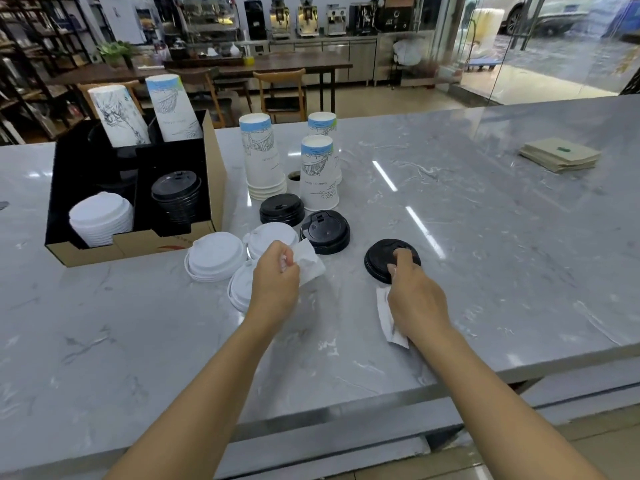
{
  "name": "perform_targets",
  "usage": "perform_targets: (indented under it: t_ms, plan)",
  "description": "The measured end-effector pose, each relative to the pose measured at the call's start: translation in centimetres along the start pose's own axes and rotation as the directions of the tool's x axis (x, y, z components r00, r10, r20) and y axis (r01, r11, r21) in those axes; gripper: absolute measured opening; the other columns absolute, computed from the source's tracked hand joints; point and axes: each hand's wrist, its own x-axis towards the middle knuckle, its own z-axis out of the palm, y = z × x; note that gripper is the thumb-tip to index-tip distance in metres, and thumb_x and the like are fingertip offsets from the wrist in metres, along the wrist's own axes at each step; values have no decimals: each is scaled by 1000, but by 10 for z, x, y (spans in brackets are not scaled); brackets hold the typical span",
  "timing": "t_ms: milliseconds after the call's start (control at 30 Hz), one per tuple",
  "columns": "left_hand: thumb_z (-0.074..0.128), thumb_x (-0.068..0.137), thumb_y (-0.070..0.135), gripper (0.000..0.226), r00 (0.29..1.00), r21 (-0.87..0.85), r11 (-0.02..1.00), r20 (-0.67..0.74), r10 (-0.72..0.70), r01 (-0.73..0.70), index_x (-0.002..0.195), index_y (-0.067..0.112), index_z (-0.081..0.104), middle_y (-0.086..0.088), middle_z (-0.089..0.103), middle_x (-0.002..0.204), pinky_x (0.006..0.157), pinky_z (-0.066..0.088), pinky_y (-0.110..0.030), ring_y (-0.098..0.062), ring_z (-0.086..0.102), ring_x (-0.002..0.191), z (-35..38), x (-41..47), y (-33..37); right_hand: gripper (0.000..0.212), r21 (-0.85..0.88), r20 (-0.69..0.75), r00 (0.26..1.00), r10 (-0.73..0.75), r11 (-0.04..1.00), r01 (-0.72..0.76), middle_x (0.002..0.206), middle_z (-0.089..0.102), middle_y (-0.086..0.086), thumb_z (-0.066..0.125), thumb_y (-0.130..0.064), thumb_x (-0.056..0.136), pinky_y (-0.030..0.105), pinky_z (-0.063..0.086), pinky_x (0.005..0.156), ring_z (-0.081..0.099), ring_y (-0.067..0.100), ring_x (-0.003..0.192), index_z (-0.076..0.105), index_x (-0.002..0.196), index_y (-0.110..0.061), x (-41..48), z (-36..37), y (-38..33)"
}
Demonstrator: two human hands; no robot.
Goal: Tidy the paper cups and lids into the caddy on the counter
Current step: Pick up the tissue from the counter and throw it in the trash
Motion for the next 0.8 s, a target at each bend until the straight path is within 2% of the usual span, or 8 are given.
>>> perform_targets:
  t_ms: [100,167,300,433,500,600,700,800]
  plan:
    - [36,80,-11,34,1000,59,998,-6,24,-24,65,20,36,2,34,62,47,25,-24,-14,28,55,-4,-5,2,63,24,71,992,107,994,-109,92,59,9,34,-67,85,39,46,69,58,32,82,45,101,-7,-5,-9,-8]
    - [35,79,-11,35,999,72,997,10,34,-34,65,20,35,1,33,61,49,24,-27,-15,29,55,-6,-8,2,76,-47,191,969,156,988,-150,89,55,4,40,-81,70,36,44,68,58,28,85,43,96,-9,-12,-16,-10]
    - [33,80,-10,34,998,83,995,14,55,-56,66,21,36,1,35,60,49,26,-28,-15,30,54,-5,-11,3,53,-192,332,935,125,979,-63,108,56,10,43,-57,88,34,37,71,57,32,100,46,107,-8,-23,-10,-9]
    - [34,81,-8,32,999,21,999,-29,44,-44,68,22,40,0,41,65,54,33,-32,-18,37,60,-5,-17,6,29,-193,239,971,-10,979,58,115,55,18,31,-26,100,32,34,69,56,33,100,46,110,-3,-24,-1,-20]
    - [37,83,-5,29,998,-35,999,-58,37,-39,71,21,41,2,42,68,55,34,-28,-16,37,61,-9,-20,6,22,-1,167,986,-20,1000,20,118,54,21,31,-17,100,37,40,70,57,35,103,42,110,-1,-21,-2,-28]
    - [49,88,7,13,995,-71,996,-83,51,-57,79,17,46,5,46,77,57,37,-19,-11,41,66,-19,-27,8,21,315,183,982,-37,949,-23,121,59,19,29,4,91,45,45,86,54,35,113,42,107,0,-19,-6,-46]
    - [58,88,21,6,989,-46,993,-107,99,-104,88,18,52,13,54,86,71,41,-20,-4,50,81,-36,-36,8,17,407,100,986,-135,910,83,87,61,12,46,-17,95,44,44,77,56,32,87,49,100,-1,-26,-6,-66]
    - [62,87,26,10,976,4,992,-179,122,-124,84,17,56,13,55,79,69,41,-20,-3,51,76,-65,-48,7,42,399,-5,977,-214,895,198,57,46,0,48,-43,92,38,36,56,47,26,64,43,65,-11,-42,-4,-88]
